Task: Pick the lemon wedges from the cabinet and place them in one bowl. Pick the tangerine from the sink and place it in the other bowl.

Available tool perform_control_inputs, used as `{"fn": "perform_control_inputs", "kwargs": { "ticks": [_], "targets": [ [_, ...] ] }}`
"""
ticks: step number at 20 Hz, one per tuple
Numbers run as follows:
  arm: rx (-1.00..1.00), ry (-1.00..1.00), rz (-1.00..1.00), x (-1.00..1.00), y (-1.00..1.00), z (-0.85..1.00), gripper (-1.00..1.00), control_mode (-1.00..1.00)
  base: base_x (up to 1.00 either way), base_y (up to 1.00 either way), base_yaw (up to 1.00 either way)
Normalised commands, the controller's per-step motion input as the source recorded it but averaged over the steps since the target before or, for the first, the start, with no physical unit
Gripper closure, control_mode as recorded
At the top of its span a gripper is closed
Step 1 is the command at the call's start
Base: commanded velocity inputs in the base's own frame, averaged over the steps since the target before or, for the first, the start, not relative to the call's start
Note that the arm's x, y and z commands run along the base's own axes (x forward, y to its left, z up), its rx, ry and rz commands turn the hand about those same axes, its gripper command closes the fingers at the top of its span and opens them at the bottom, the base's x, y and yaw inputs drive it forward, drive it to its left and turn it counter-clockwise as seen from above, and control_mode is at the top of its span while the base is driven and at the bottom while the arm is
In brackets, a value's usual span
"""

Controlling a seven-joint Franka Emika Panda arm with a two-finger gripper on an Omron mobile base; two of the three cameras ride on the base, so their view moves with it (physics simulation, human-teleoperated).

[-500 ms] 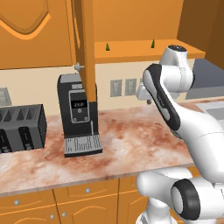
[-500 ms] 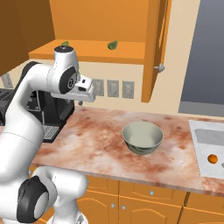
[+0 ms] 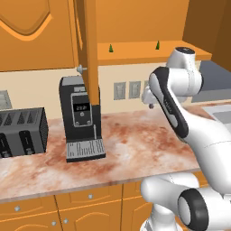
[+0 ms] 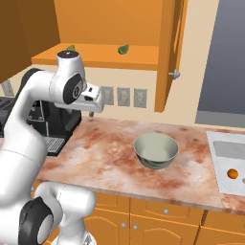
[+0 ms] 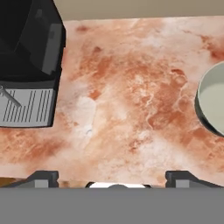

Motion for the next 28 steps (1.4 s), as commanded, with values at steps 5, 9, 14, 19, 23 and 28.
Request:
{"fn": "perform_control_inputs", "kwargs": {
  "ticks": [5, 9, 14, 19, 23, 28],
  "targets": [
    [-0.05, -0.01, -0.11, -0.15, -0.14, 0.01, -1.0, -1.0, 0.0, 0.0, 0.0],
    [-0.08, -0.06, -0.26, 0.1, -0.17, 0.13, -1.0, -1.0, 0.0, 0.0, 0.0],
    [-0.05, -0.1, -0.3, 0.14, -0.06, 0.29, -1.0, -1.0, 0.0, 0.0, 0.0],
    [-0.01, -0.13, -0.19, -0.01, 0.0, 0.49, -1.0, -1.0, 0.0, 0.0, 0.0],
    [0.01, -0.15, 0.03, -0.05, -0.13, 0.69, -1.0, -1.0, 0.0, 0.0, 0.0],
    [0.02, -0.22, 0.18, 0.1, -0.44, 0.5, -1.0, -1.0, 0.0, 0.0, 0.0]
  ]
}}
